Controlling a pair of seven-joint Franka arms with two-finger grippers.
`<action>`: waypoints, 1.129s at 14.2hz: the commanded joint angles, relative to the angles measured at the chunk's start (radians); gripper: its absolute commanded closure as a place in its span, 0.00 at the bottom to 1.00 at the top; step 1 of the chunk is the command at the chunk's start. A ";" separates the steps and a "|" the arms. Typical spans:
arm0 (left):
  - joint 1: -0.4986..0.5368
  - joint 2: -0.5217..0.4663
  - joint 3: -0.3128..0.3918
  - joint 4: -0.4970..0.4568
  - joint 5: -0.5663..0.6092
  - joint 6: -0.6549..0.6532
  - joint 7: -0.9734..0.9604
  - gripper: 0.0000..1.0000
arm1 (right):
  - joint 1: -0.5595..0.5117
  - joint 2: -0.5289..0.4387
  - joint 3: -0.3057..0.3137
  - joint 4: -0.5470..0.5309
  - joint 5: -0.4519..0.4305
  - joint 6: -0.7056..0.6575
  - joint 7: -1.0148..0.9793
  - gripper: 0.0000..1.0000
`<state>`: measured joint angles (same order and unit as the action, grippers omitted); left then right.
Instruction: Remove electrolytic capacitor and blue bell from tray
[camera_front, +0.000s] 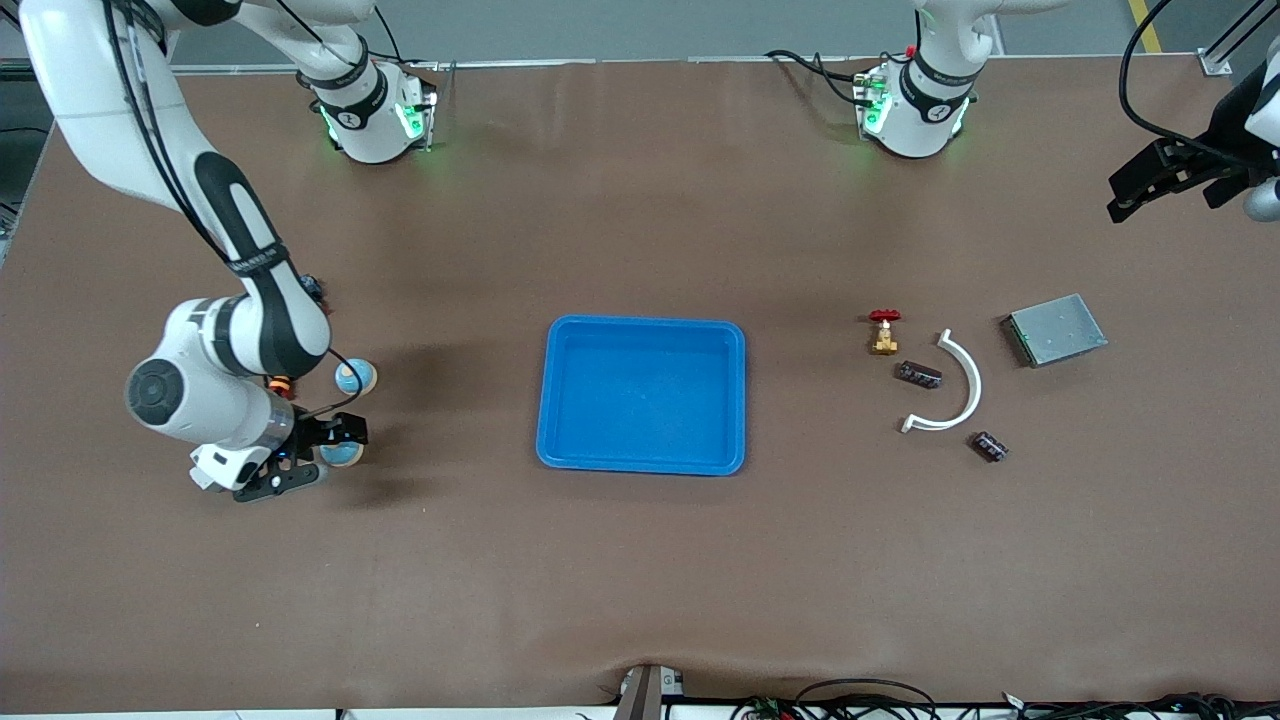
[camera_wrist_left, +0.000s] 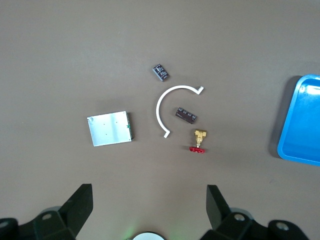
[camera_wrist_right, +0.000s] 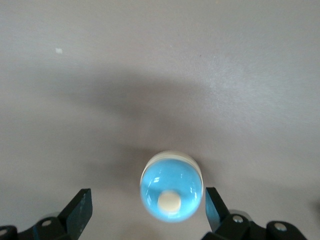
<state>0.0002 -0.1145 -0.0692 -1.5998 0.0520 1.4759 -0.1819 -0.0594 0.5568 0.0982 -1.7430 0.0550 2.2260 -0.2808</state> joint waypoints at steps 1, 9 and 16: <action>0.001 -0.002 0.000 0.009 -0.017 -0.014 0.016 0.00 | 0.001 -0.049 -0.003 0.091 -0.023 -0.170 0.006 0.00; 0.000 0.001 0.000 0.009 -0.015 -0.012 0.016 0.00 | 0.001 -0.187 -0.005 0.142 -0.115 -0.345 0.100 0.00; 0.001 -0.007 0.000 0.014 -0.017 -0.012 0.016 0.00 | -0.043 -0.304 -0.006 0.253 -0.096 -0.601 0.164 0.00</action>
<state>-0.0001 -0.1146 -0.0696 -1.5981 0.0520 1.4752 -0.1819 -0.0840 0.2700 0.0806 -1.5115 -0.0421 1.6566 -0.1568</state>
